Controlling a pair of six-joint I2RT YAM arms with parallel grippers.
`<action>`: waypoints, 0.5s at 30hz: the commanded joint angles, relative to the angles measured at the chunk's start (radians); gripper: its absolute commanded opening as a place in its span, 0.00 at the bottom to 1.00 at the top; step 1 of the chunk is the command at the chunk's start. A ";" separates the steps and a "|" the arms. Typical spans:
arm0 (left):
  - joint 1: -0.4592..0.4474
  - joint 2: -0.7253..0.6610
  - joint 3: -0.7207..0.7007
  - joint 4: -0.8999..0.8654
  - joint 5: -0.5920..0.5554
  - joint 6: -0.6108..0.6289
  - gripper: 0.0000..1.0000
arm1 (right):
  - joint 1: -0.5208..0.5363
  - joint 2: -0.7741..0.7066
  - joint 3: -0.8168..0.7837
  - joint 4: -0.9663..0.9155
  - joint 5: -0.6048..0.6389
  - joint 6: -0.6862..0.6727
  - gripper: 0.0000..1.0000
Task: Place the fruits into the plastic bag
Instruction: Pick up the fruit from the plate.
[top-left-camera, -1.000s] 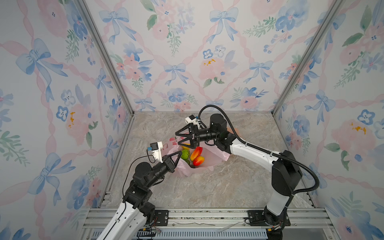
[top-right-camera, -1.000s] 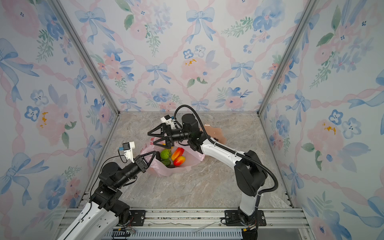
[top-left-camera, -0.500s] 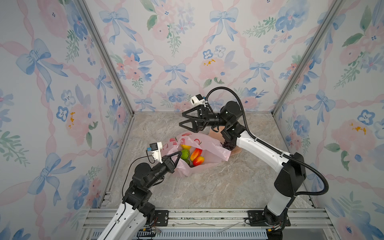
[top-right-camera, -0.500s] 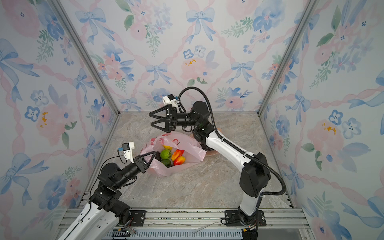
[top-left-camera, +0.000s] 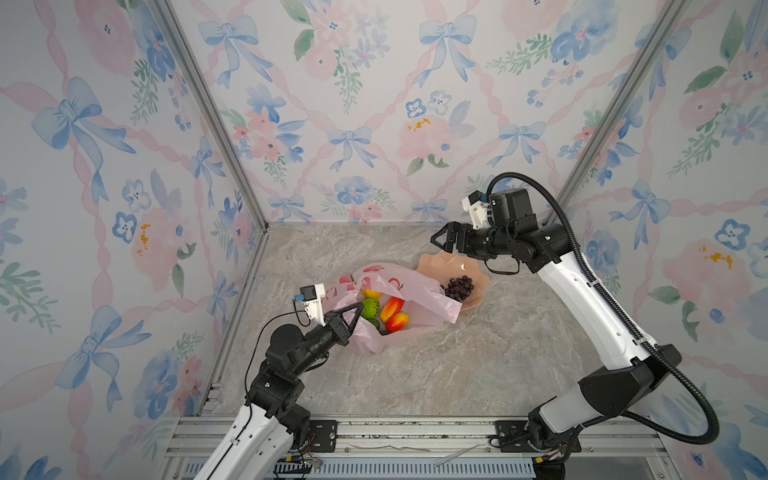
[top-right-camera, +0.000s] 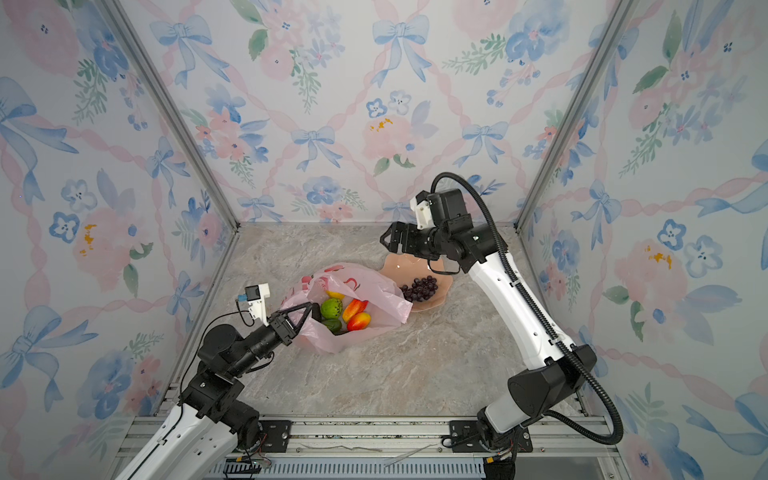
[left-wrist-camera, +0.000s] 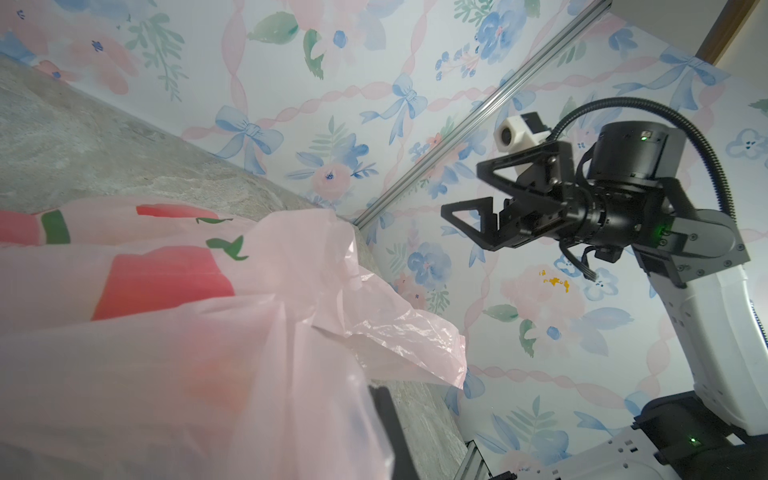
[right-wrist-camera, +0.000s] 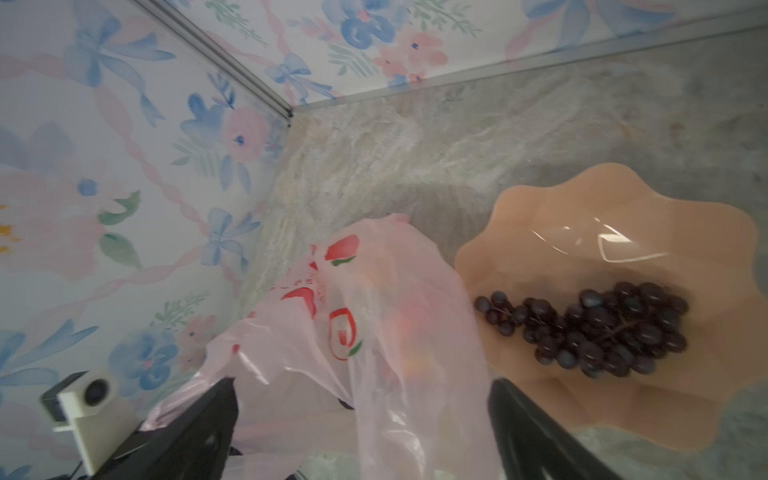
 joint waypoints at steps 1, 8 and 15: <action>0.006 0.011 0.026 0.018 0.020 0.017 0.00 | -0.068 0.000 -0.101 -0.171 0.132 -0.102 0.96; 0.007 0.013 0.026 0.014 0.018 0.023 0.00 | -0.141 0.048 -0.246 -0.087 0.084 -0.076 0.96; 0.006 0.015 0.026 0.005 0.016 0.033 0.00 | -0.151 0.163 -0.273 -0.015 0.053 -0.047 0.96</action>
